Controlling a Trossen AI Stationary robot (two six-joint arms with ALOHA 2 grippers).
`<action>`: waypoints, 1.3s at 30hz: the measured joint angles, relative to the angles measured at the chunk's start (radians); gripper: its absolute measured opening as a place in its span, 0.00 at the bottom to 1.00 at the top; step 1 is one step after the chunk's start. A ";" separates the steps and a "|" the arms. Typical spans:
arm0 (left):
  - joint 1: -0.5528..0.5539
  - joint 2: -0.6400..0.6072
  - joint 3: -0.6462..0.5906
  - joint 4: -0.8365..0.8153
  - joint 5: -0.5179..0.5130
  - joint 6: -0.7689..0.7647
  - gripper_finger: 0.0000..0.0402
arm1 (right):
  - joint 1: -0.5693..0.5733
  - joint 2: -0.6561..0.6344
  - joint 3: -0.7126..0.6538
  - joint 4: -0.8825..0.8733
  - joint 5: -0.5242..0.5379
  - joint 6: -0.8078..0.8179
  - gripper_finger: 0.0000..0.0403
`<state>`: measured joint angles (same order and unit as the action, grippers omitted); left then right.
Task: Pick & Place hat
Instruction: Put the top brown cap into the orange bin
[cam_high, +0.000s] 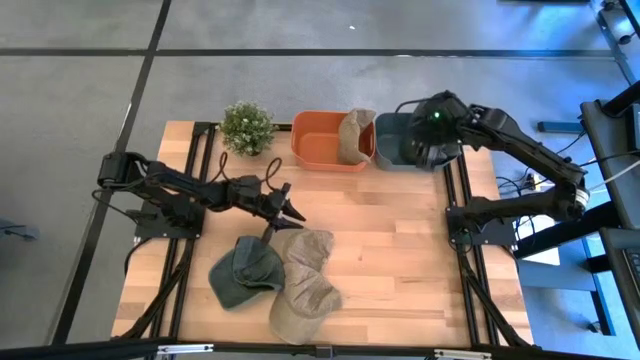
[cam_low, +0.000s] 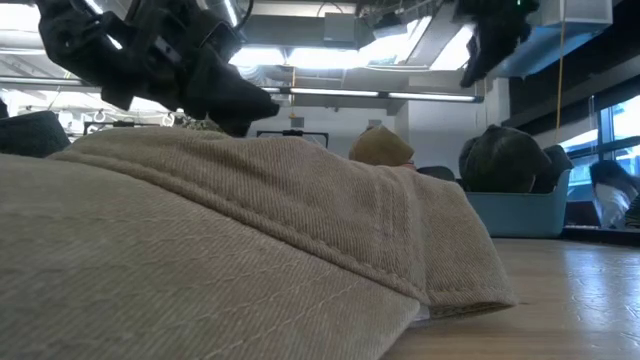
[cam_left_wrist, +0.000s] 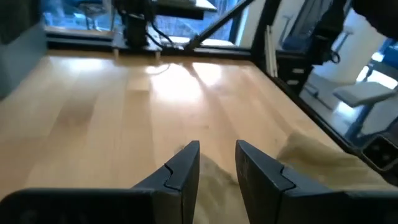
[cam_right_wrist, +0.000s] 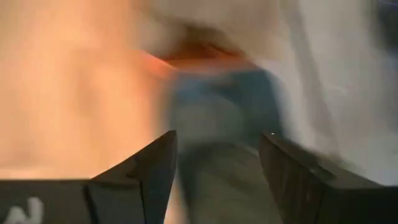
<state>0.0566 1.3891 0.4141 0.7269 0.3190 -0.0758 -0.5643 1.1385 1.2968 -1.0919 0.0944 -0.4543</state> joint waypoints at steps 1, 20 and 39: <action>-0.013 0.000 0.000 -0.006 -0.002 -0.002 0.25 | 0.026 0.000 -0.007 0.006 -0.058 0.028 0.56; -0.091 0.000 0.000 -0.148 -0.183 -0.078 0.25 | 0.636 0.005 -0.505 0.732 0.147 0.450 0.56; -0.091 0.190 0.133 -0.178 -0.163 -0.062 0.33 | 0.675 0.004 -0.649 0.917 0.151 0.500 0.56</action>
<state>-0.0341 1.5793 0.5475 0.5488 0.1561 -0.1376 0.1112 1.1427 0.6479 -0.1753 0.2451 0.0460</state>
